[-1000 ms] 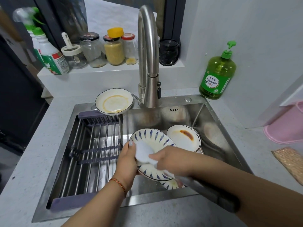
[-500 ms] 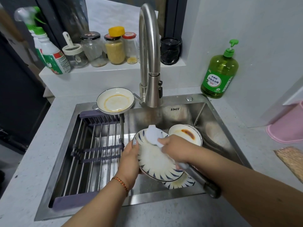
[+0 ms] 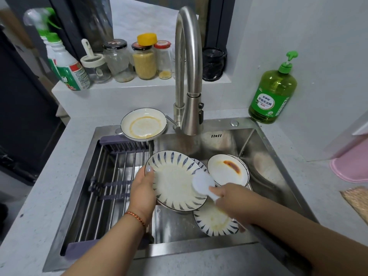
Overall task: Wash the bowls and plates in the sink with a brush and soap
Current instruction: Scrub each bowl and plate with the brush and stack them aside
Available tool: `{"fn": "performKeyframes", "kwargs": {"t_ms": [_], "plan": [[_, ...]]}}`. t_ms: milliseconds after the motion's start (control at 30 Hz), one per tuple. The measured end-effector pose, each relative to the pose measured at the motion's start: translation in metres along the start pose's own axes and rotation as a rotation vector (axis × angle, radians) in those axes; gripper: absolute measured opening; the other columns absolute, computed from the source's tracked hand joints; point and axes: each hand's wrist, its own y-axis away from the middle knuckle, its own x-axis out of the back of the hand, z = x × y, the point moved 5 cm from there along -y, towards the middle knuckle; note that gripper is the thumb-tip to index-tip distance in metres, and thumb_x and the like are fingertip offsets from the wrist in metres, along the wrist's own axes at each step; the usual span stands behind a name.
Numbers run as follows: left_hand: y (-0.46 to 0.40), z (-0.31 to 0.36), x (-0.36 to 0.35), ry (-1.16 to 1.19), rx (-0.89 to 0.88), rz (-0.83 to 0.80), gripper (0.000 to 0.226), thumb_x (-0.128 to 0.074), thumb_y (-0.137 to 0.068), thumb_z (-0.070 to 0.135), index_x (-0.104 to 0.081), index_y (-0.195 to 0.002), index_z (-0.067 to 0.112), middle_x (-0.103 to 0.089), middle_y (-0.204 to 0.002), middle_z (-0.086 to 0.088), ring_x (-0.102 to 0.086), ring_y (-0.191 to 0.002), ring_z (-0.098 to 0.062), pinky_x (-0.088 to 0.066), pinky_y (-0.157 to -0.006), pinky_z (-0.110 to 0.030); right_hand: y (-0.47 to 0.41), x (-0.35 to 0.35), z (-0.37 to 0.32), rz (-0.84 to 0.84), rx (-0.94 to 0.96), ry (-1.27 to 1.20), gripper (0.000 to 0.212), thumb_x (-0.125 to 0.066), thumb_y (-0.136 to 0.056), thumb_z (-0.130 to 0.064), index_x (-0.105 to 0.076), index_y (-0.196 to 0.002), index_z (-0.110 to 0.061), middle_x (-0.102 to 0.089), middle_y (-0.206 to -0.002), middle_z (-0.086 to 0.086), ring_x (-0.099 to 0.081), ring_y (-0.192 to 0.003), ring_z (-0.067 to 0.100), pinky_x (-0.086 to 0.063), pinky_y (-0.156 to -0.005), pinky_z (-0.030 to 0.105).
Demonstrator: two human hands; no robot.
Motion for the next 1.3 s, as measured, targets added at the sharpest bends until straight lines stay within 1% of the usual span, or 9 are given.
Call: {"fn": "performKeyframes", "kwargs": {"t_ms": [200,400,500,600,733,900,1033,1167,1300], "plan": [[-0.023,0.023,0.024,0.156,0.025,0.165,0.028,-0.038,-0.102,0.030,-0.058,-0.119,0.018,-0.068,-0.107,-0.006,-0.066,-0.091,-0.027,-0.054,-0.069,-0.042,0.003,0.020,0.020,0.236,-0.106,-0.543,0.048,-0.046,-0.095,-0.012,-0.045,-0.141,-0.026,-0.057,-0.070,0.003,-0.053,-0.040,0.013,-0.047,-0.038,0.024],[-0.076,0.050,0.051,0.106,-0.033,0.367,0.024,-0.044,-0.087,0.036,-0.059,-0.105,0.032,-0.066,-0.113,-0.005,-0.064,-0.099,-0.031,-0.051,-0.084,-0.050,0.000,0.017,0.039,0.239,-0.172,-0.566,0.029,-0.048,-0.093,-0.004,-0.067,-0.110,-0.018,-0.052,-0.052,-0.004,-0.046,-0.030,0.003,-0.052,-0.048,0.025],[-0.115,0.052,0.048,0.072,0.009,0.359,0.033,-0.041,-0.088,0.032,-0.054,-0.117,0.023,-0.063,-0.114,-0.015,-0.061,-0.077,-0.033,-0.052,-0.049,-0.036,-0.005,0.020,0.040,0.284,-0.123,-0.453,0.035,-0.049,-0.092,-0.006,-0.062,-0.122,-0.019,-0.053,-0.046,-0.004,-0.048,-0.033,0.003,-0.039,-0.040,0.015],[-0.147,0.055,0.035,0.049,0.065,0.386,0.034,-0.041,-0.095,0.026,-0.045,-0.127,0.013,-0.059,-0.113,-0.022,-0.059,-0.052,-0.029,-0.049,-0.040,-0.030,-0.008,0.018,0.035,0.304,-0.117,-0.500,0.026,-0.052,-0.094,-0.011,-0.066,-0.113,-0.022,-0.059,-0.052,-0.004,-0.052,-0.040,0.001,-0.039,-0.045,0.011],[-0.172,0.048,0.017,0.057,0.213,0.452,0.039,-0.039,-0.101,0.027,-0.033,-0.138,0.017,-0.052,-0.116,-0.012,-0.064,-0.056,-0.033,-0.051,-0.034,-0.030,-0.017,0.012,0.039,0.321,-0.246,-0.564,0.020,-0.056,-0.092,-0.020,-0.073,-0.102,-0.023,-0.068,-0.062,0.002,-0.055,-0.049,0.010,-0.042,-0.056,0.022],[-0.199,0.031,0.009,0.045,0.317,0.511,0.038,-0.039,-0.101,0.030,-0.034,-0.138,0.024,-0.054,-0.126,-0.014,-0.067,-0.073,-0.043,-0.048,-0.033,-0.031,-0.028,0.004,0.042,0.322,-0.296,-0.626,0.030,-0.057,-0.090,-0.014,-0.068,-0.107,-0.036,-0.063,-0.052,-0.010,-0.052,-0.043,0.005,-0.041,-0.047,0.011],[-0.206,0.025,0.003,-0.013,0.296,0.495,0.033,-0.038,-0.103,0.028,-0.031,-0.134,0.024,-0.051,-0.120,-0.018,-0.064,-0.070,-0.037,-0.049,-0.036,-0.034,-0.033,0.000,0.037,0.289,-0.215,-0.555,0.043,-0.055,-0.094,-0.014,-0.059,-0.116,-0.050,-0.070,-0.107,0.004,-0.058,-0.061,0.001,-0.040,-0.053,0.001],[-0.206,0.018,0.003,-0.176,0.256,0.445,0.046,-0.031,-0.104,0.039,-0.022,-0.142,0.016,-0.059,-0.106,-0.025,-0.059,-0.053,-0.029,-0.055,-0.039,-0.038,-0.037,-0.002,0.036,0.249,-0.238,-0.542,0.041,-0.053,-0.095,-0.018,-0.051,-0.134,-0.032,-0.066,-0.110,-0.002,-0.057,-0.077,0.004,-0.040,-0.058,0.000],[-0.216,0.012,0.012,-0.405,0.235,0.381,0.071,-0.032,-0.098,0.054,-0.008,-0.150,0.012,-0.049,-0.135,-0.026,-0.062,-0.099,-0.042,-0.055,-0.084,-0.053,-0.037,-0.006,0.033,0.189,-0.245,-0.587,0.041,-0.053,-0.095,-0.014,-0.053,-0.132,-0.031,-0.065,-0.083,-0.001,-0.055,-0.059,0.007,-0.041,-0.050,0.007]]}}
